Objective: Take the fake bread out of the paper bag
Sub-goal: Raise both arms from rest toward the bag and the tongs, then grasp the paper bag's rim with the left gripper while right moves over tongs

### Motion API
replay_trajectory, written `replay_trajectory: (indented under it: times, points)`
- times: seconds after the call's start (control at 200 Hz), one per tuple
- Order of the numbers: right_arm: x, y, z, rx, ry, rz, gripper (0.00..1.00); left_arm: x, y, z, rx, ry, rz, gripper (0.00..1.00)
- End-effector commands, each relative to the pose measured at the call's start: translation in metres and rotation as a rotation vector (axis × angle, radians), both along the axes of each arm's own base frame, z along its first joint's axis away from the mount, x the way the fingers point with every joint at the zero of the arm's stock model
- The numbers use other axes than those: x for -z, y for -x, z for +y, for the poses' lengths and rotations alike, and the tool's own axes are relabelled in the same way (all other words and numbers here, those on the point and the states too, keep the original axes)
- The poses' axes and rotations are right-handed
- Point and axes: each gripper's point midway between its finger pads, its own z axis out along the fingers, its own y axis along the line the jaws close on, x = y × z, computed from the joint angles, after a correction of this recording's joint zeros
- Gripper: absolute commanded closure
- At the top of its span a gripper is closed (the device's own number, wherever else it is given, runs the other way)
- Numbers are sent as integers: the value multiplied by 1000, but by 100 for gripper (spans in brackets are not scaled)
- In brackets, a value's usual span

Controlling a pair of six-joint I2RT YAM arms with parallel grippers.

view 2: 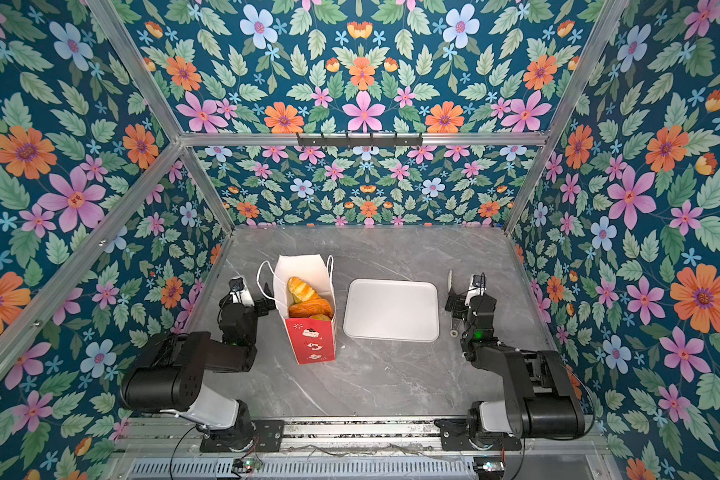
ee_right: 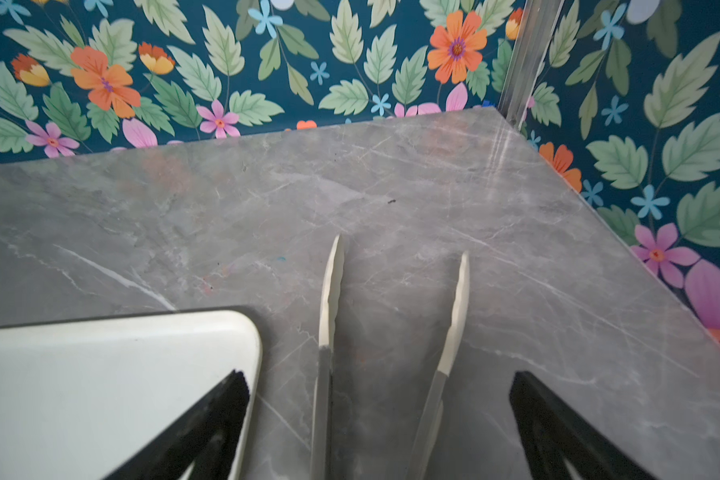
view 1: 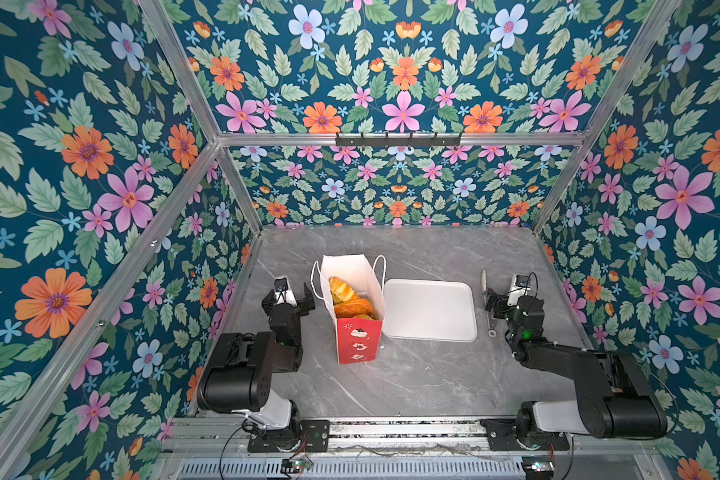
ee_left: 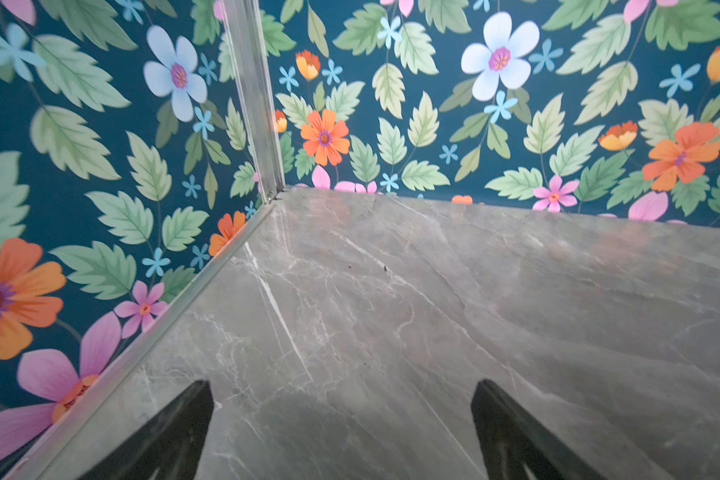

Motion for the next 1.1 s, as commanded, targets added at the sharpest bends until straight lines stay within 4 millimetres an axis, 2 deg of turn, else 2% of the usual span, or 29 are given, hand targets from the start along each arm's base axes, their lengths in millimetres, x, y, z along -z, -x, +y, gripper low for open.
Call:
replay_trajectory:
  times: [0.0, 0.09, 0.18, 0.29, 0.41, 0.495, 0.56, 0.74, 0.84, 0.95, 1.095]
  points:
    - [-13, 7, -7, 68, 41, -5, 1, -16, 6, 9, -53, 4, -14, 0]
    - [-33, 11, -1, 80, 69, -10, 1, -45, 13, 15, -98, 28, -57, 1]
    - [-50, 14, 14, 19, -40, -6, 1, -74, 19, 19, -126, 84, -46, 4]
    - [-70, 21, 21, 19, -77, -13, 1, -109, 40, 25, -195, 258, -74, 6]
    - [-80, 33, 21, 36, -110, 28, 1, -147, 70, 8, -100, 417, -96, 7]
    - [-80, 40, 24, 27, -126, 74, 1, -176, 94, -8, -1, 464, -93, 9]
    - [-78, 46, 25, 24, -133, 109, 1, -191, 110, -24, 86, 494, -54, 11]
    - [-69, 53, 31, 11, -142, 193, 1, -211, 146, -85, 417, 616, 69, 14]
    - [-64, 51, 38, -8, -139, 220, 1, -214, 158, -112, 575, 649, 132, 14]
    - [-55, 48, 42, -15, -143, 253, 1, -206, 159, -123, 641, 635, 194, 13]
    - [-42, 48, 45, -11, -164, 294, 1, -188, 145, -120, 597, 622, 265, 14]
